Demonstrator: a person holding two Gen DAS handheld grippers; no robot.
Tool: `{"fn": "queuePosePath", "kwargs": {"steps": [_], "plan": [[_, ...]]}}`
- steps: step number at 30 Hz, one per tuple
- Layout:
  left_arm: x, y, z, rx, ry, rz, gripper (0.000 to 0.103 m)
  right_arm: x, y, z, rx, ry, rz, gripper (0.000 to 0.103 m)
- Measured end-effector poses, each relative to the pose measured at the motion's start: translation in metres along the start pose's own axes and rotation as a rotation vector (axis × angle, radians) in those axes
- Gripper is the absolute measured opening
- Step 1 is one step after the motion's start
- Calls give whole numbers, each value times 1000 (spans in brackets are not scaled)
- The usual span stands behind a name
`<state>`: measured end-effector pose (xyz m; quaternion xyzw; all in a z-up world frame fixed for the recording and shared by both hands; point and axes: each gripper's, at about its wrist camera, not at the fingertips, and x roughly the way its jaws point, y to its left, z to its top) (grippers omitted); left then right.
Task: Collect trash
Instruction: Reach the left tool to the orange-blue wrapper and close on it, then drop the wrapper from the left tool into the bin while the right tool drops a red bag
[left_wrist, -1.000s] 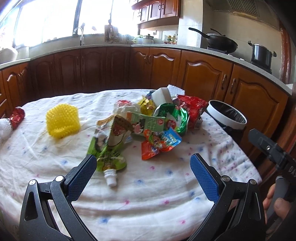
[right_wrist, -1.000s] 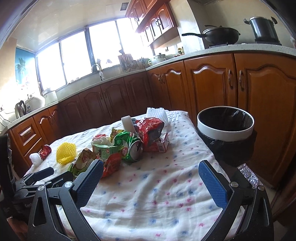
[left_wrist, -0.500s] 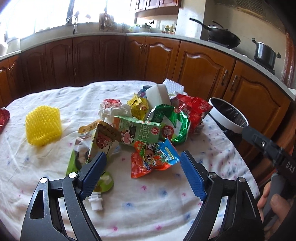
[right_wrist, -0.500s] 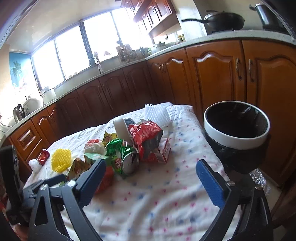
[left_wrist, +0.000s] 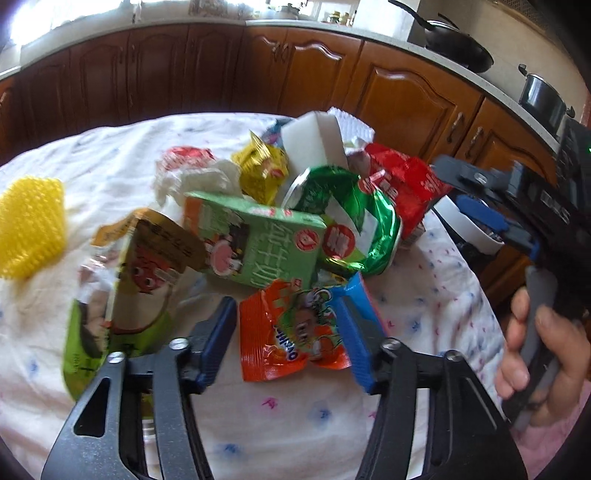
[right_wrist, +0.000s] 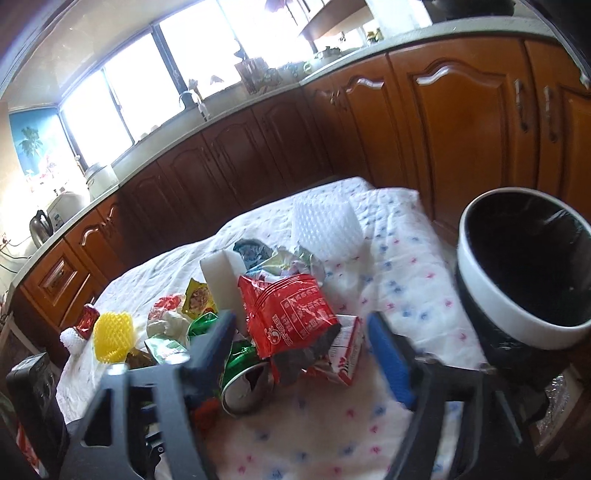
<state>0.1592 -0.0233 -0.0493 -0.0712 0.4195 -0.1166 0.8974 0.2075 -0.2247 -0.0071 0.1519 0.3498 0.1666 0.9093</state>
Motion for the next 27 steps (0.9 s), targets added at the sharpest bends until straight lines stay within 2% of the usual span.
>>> {"fn": "queuePosePath", "kwargs": {"steps": [2, 3, 5, 10, 19, 27], "plan": [[2, -3, 0, 13, 5, -13, 30, -1, 1, -2, 2, 3, 12, 19], [2, -5, -1, 23, 5, -19, 26, -4, 2, -5, -3, -6, 13, 16], [2, -7, -1, 35, -3, -22, 18, -9, 3, -5, -12, -16, 13, 11], [-4, -10, -2, 58, -17, -50, 6, -30, 4, -11, -3, -40, 22, 8], [-33, -27, -3, 113, -72, -102, 2, -77, -3, -24, 31, -96, 32, 7], [-41, -50, 5, 154, -105, -141, 2, -109, -29, -31, 74, -139, -34, 7]]}}
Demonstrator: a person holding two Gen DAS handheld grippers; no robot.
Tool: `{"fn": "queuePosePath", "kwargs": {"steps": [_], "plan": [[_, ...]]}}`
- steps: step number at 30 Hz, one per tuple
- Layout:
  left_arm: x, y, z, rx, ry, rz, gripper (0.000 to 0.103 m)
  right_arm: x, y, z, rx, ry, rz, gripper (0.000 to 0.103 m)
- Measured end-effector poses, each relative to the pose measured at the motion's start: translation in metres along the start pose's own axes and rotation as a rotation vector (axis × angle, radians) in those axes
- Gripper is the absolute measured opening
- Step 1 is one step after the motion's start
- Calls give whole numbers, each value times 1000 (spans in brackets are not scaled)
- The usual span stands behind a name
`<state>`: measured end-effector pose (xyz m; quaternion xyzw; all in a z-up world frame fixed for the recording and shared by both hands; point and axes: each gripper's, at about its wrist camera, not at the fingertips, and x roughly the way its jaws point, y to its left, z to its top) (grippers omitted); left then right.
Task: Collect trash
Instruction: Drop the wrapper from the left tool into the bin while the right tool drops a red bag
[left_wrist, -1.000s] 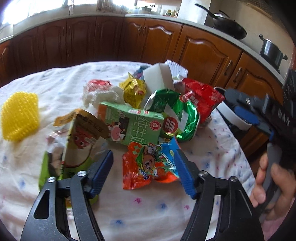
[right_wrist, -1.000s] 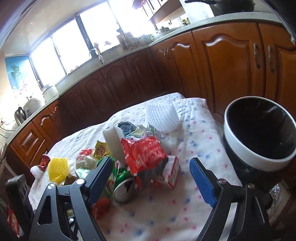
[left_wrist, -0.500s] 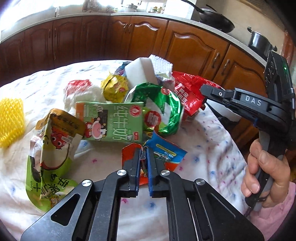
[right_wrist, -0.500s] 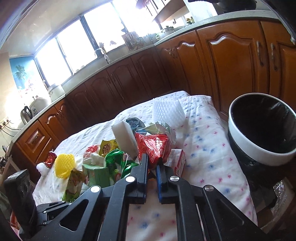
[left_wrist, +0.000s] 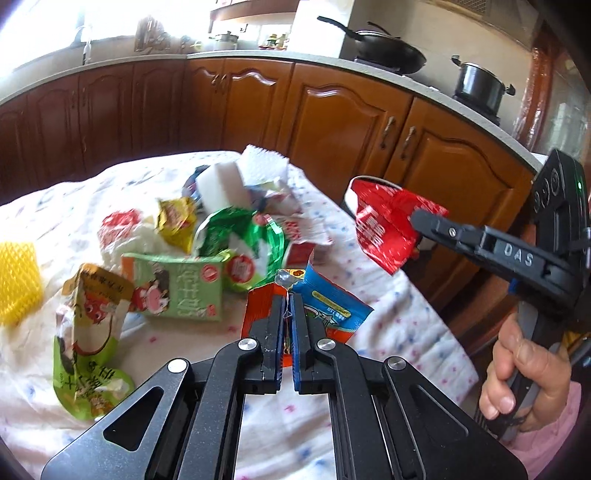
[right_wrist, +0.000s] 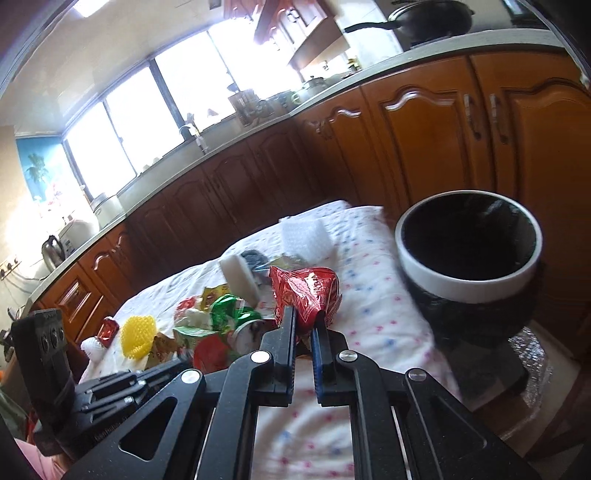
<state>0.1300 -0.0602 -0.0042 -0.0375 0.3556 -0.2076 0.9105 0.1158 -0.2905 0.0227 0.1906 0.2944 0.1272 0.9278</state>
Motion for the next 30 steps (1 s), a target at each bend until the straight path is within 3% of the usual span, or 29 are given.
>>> {"fn": "queuePosePath", "kwargs": {"steps": [16, 30], "plan": [[34, -64, 44, 98, -11, -47, 2, -25, -67, 13, 68, -48, -134, 7], [90, -113, 102, 147, 14, -76, 2, -5, -122, 73, 39, -50, -242, 7]]}}
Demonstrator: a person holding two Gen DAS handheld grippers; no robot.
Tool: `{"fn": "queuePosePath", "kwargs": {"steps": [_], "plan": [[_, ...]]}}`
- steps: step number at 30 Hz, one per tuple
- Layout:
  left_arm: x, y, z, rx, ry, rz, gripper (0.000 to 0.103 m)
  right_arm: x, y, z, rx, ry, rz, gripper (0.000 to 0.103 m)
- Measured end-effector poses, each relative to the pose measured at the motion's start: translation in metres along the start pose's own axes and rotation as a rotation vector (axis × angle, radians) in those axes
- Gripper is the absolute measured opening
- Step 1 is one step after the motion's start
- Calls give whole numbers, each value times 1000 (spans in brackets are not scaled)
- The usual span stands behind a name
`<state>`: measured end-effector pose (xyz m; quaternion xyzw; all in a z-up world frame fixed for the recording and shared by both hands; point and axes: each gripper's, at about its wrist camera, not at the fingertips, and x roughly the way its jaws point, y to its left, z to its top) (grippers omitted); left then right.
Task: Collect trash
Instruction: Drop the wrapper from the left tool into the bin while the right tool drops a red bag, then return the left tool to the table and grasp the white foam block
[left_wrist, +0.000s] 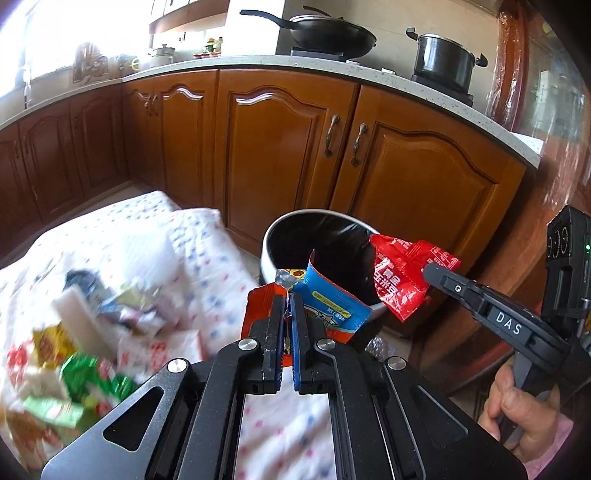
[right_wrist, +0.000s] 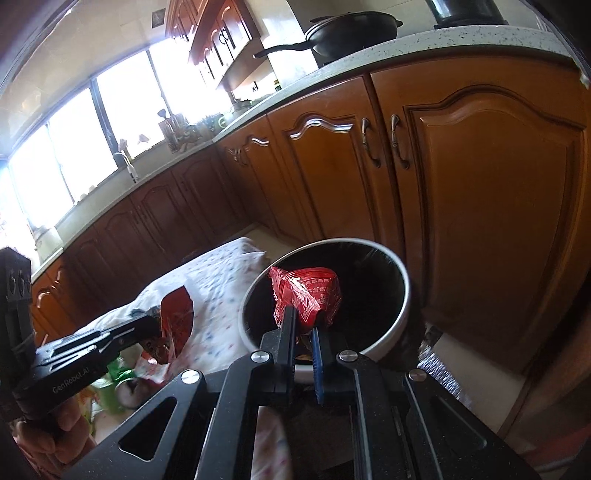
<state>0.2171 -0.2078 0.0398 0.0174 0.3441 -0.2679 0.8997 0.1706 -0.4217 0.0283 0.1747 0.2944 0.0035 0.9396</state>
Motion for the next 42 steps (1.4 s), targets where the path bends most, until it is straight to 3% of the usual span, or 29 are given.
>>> {"fn": "queuePosePath", "kwargs": {"steps": [10, 19, 20, 21, 24, 26, 28, 31, 36, 42], "plan": [[74, -20, 48, 11, 88, 10, 2, 37, -22, 17, -12, 65, -40, 8], [119, -29, 51, 22, 163, 37, 3, 61, -31, 17, -21, 128, -45, 13], [121, -30, 50, 25, 169, 37, 3, 62, -32, 16, -16, 132, -41, 16], [123, -31, 49, 29, 175, 35, 4, 62, -33, 16, -12, 136, -40, 27], [127, -34, 49, 45, 187, 35, 10, 62, -35, 15, -5, 134, -38, 35], [128, -36, 49, 51, 194, 37, 28, 60, -37, 15, 6, 128, -33, 35], [127, -37, 48, 48, 189, 39, 37, 55, -39, 15, 20, 116, -31, 36], [121, -37, 47, 39, 183, 48, 37, 46, -39, 12, 36, 97, -17, 43], [96, -32, 38, 23, 147, 56, 39, 29, -29, 0, 63, 62, 19, 75], [59, -15, 17, -17, 109, 80, 47, 16, -8, -20, 88, 44, 54, 84]]}}
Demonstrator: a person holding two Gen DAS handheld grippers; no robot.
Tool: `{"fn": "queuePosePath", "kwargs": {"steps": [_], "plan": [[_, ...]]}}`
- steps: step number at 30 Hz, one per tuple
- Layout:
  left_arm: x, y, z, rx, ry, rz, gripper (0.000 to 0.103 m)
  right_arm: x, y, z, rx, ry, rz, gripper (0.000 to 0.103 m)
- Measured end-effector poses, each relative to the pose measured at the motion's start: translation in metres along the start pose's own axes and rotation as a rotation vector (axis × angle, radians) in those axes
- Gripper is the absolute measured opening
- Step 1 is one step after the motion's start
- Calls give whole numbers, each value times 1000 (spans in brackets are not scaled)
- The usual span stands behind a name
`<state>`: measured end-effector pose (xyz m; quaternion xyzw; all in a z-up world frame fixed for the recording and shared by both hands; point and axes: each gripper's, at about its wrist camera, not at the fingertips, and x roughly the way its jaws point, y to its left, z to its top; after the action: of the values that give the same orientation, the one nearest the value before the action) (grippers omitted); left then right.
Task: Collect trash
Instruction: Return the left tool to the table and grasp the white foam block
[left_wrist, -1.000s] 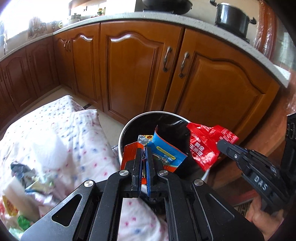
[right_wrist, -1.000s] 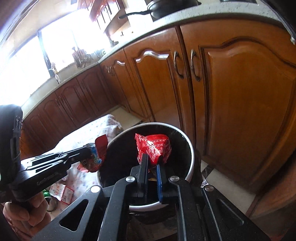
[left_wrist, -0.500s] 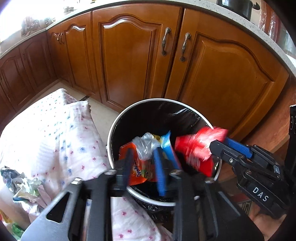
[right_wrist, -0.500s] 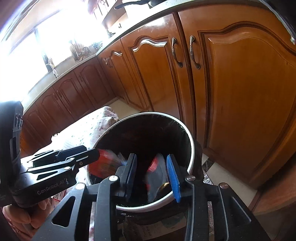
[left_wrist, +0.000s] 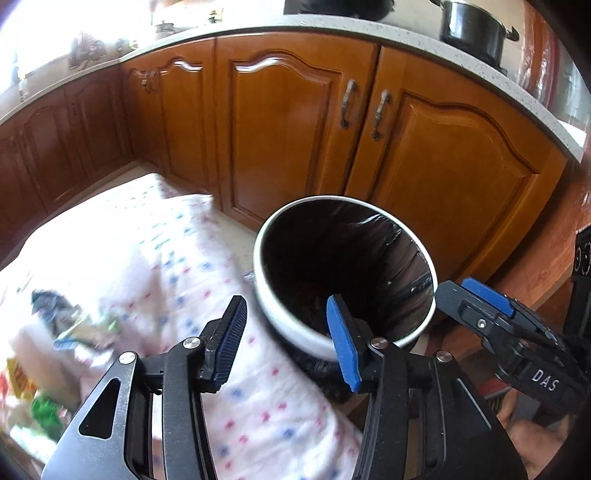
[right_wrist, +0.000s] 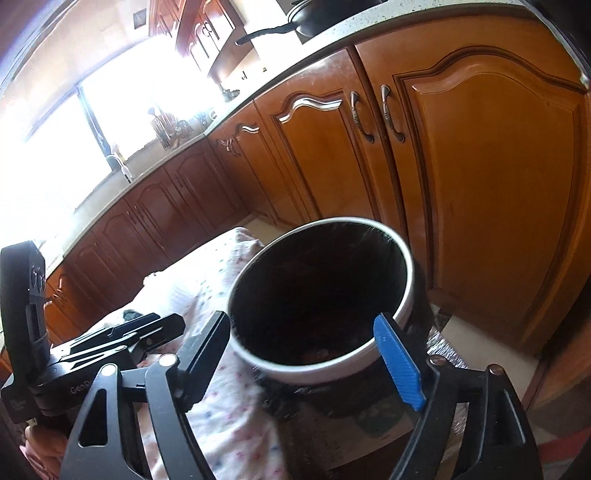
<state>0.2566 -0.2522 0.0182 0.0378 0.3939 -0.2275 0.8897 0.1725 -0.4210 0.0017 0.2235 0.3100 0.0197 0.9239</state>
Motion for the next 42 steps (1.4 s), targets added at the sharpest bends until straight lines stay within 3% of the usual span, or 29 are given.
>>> {"fn": "queuePosePath", "kwargs": {"steps": [8, 22, 42], "plan": [[-43, 37, -33, -76, -44, 28, 54, -10, 34, -32, 10, 7, 64, 87], [-99, 110, -87, -210, -79, 77, 55, -2, 93, -68, -42, 70, 134, 88], [-115, 173, -104, -328, -79, 96, 55, 23, 139, -62, -120, 99, 186, 88]]}}
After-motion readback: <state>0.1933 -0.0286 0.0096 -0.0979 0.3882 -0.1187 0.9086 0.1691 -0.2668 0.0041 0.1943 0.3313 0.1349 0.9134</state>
